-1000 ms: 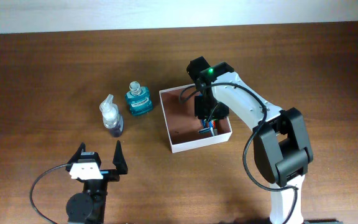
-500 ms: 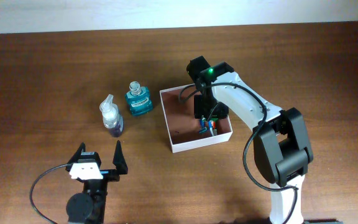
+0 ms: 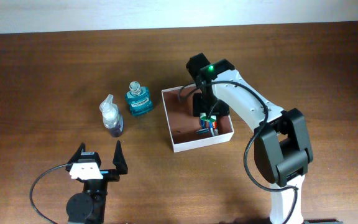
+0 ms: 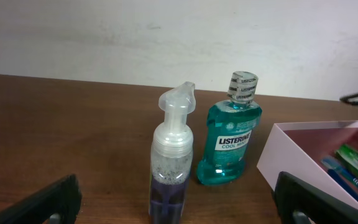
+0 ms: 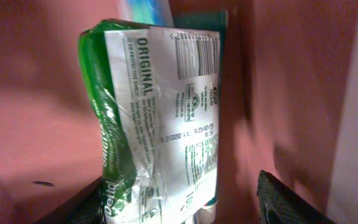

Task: Pack container
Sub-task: 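Lower the Dettol packet into the box and open the right gripper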

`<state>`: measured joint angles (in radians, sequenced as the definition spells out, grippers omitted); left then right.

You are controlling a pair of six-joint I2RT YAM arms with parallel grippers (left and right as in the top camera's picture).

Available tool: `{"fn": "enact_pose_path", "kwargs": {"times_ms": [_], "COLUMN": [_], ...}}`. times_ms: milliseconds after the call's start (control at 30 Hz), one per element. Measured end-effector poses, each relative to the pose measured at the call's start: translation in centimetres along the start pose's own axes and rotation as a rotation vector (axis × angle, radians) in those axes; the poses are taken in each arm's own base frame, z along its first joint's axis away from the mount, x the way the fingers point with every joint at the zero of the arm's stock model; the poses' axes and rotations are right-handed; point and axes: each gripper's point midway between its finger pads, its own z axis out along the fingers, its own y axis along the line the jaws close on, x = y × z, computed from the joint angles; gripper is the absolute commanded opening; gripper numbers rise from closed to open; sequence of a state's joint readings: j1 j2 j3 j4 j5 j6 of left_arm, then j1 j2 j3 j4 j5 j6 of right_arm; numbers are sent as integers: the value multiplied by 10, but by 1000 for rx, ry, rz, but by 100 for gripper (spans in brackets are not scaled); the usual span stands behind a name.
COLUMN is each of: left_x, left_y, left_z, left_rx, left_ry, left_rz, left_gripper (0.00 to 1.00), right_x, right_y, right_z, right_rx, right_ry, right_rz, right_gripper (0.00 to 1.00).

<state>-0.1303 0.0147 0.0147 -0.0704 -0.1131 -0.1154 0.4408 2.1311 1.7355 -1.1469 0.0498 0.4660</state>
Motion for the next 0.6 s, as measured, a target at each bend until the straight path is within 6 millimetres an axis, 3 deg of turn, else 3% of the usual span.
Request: {"fn": "enact_pose_path", "kwargs": {"times_ms": [600], "left_x": [0], "left_y": [0], "left_z": [0], "left_rx": [0], "left_ry": [0], "left_rz": [0], "left_gripper": [99], "right_x": [7], "right_y": [-8], "right_z": [-6], "right_rx": [38], "right_ry": [30], "right_rz": [-48], "right_gripper": [70]}}
